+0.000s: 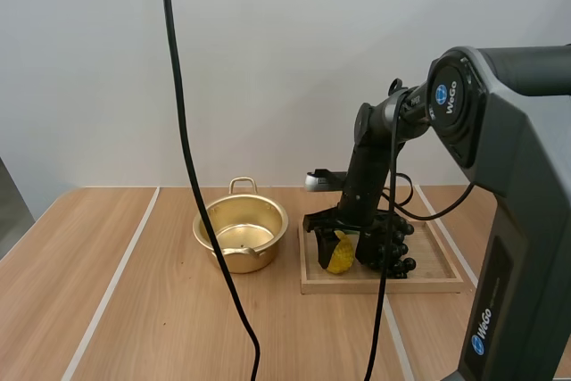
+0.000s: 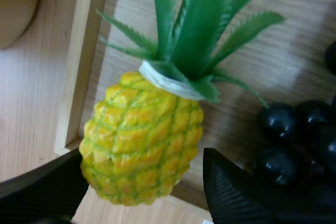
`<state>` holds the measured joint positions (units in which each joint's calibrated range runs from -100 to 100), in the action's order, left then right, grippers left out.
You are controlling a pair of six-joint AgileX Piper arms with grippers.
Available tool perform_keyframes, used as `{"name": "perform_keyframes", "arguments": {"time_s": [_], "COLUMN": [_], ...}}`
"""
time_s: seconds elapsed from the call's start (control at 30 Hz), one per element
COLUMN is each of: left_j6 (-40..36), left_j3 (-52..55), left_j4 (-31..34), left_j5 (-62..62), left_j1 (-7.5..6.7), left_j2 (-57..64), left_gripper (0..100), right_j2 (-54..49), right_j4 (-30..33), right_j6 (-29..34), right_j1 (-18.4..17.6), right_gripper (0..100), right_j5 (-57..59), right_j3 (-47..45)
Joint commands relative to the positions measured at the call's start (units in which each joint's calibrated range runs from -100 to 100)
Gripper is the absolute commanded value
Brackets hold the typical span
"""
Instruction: Open the pot, put the pineapple inside, and close it
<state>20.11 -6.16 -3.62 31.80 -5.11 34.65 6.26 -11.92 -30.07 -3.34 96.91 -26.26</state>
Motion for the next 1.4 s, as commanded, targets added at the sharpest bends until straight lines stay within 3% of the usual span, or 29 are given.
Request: {"name": "perform_keyframes", "arguments": {"time_s": [0.0,0.13,0.53,0.57,0.7,0.77,1.17,1.37], "left_j6": [-0.6,-0.6,-0.6,-0.6,-0.6,-0.6,-0.6,-0.6], "left_j3": [-0.5,-0.5,-0.5,-0.5,-0.5,-0.5,-0.5,-0.5], "left_j4": [0.1,0.1,0.1,0.1,0.1,0.1,0.1,0.0], "left_j5": [-2.4,-2.4,-2.4,-2.4,-2.4,-2.4,-2.4,-2.2], "left_j1": [-0.03,-0.03,-0.03,-0.03,-0.03,-0.03,-0.03,-0.03], "left_j2": [0.2,0.2,0.2,0.2,0.2,0.2,0.2,0.2], "left_gripper": [0,0,0,0,0,0,0,0], "right_j2": [-0.3,-0.3,-0.3,-0.3,-0.3,-0.3,-0.6,-0.6], "right_j4": [-0.2,-0.3,-2.4,-2.5,-2.7,-2.7,-2.7,-5.1], "right_j6": [-0.4,-0.5,-8.4,-8.3,-7.9,-7.9,-8.2,-8.0], "right_j1": [0.0,0.0,0.0,0.0,0.0,0.0,0.0,0.0], "right_gripper": [100,100,100,96,24,5,11,0], "right_j5": [-3.5,-5.2,-5.9,-5.9,-5.5,-4.5,0.1,3.1], "right_j3": [-0.2,-0.2,-0.2,-0.2,-0.2,-0.2,1.0,5.1]}}
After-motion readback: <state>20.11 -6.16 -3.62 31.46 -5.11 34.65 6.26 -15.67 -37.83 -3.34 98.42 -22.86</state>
